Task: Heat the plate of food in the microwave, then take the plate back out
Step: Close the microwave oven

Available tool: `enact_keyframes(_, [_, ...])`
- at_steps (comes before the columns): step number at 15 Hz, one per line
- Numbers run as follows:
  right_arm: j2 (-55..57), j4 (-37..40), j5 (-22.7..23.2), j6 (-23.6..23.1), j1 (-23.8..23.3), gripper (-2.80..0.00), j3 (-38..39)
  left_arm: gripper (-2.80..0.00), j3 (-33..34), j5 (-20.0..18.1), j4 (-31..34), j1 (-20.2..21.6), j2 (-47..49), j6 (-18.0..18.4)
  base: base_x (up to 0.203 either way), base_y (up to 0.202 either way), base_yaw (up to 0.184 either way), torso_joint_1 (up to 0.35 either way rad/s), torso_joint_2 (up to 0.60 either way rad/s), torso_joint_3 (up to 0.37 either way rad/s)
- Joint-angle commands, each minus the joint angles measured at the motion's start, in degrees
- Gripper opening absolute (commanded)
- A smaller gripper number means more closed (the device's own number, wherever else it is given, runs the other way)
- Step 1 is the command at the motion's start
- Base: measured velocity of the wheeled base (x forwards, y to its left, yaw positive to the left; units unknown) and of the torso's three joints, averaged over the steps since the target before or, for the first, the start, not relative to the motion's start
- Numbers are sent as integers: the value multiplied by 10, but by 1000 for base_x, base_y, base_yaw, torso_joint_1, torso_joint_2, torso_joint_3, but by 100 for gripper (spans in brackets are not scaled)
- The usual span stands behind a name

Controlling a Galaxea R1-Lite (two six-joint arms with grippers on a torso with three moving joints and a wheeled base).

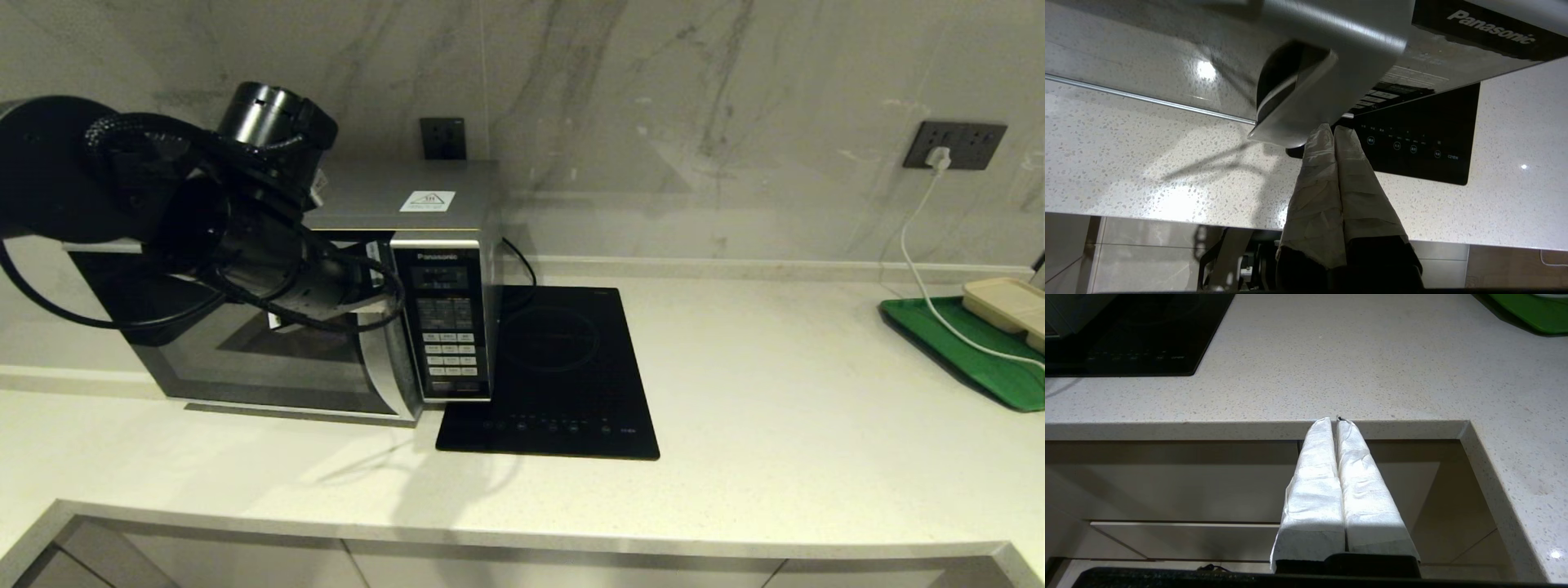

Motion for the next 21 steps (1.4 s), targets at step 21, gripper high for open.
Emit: enact_keyframes(21, [0,0,0,0,0,-280,0,-280,13,46,-97,7,40,39,0,0,0,0,0,0])
